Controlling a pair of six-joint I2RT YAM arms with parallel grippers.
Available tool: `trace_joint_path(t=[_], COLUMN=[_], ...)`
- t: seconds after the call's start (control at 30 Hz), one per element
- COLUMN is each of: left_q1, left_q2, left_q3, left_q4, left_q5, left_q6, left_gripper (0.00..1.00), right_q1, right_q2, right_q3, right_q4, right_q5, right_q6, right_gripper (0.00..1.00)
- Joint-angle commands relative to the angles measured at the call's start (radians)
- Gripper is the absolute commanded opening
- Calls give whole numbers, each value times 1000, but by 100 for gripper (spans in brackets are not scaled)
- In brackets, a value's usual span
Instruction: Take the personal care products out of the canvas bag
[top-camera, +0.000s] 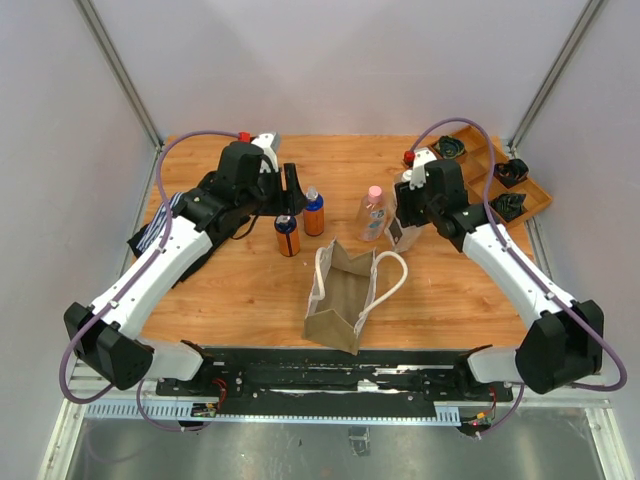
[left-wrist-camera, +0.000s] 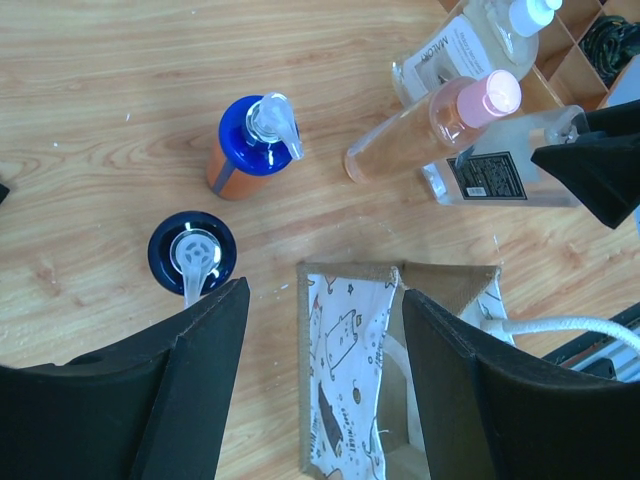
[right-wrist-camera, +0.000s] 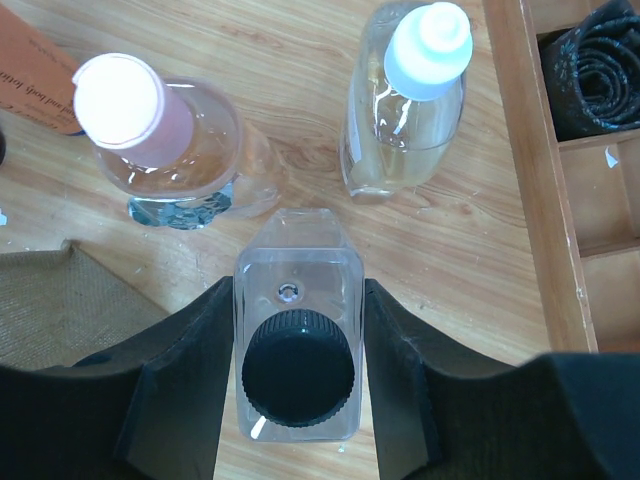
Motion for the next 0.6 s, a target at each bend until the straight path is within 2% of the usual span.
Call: trace_joint_path(t=[0.0,0.27,0.47,0.57], left_q1=[6,6,6,6], left_q2=[-28,-24,-17,-23], left_q3=[-3,4,13,11], left_q4=[25,18,-15,-14], left_q5=[17,25,-8,-11], left_q6=[-5,-10,-10,-10], left_gripper=[68,68,68,68], right_q1=[-28,-40,-43,-43], right_q2=[-16,15,46,43], right_q3=[12,19,17,17], right_q4=[124,108,99,99], right_q5=[-4,-22,-38,-27], right_q6=[17,16,19,18], right_gripper=[22,27,43,59])
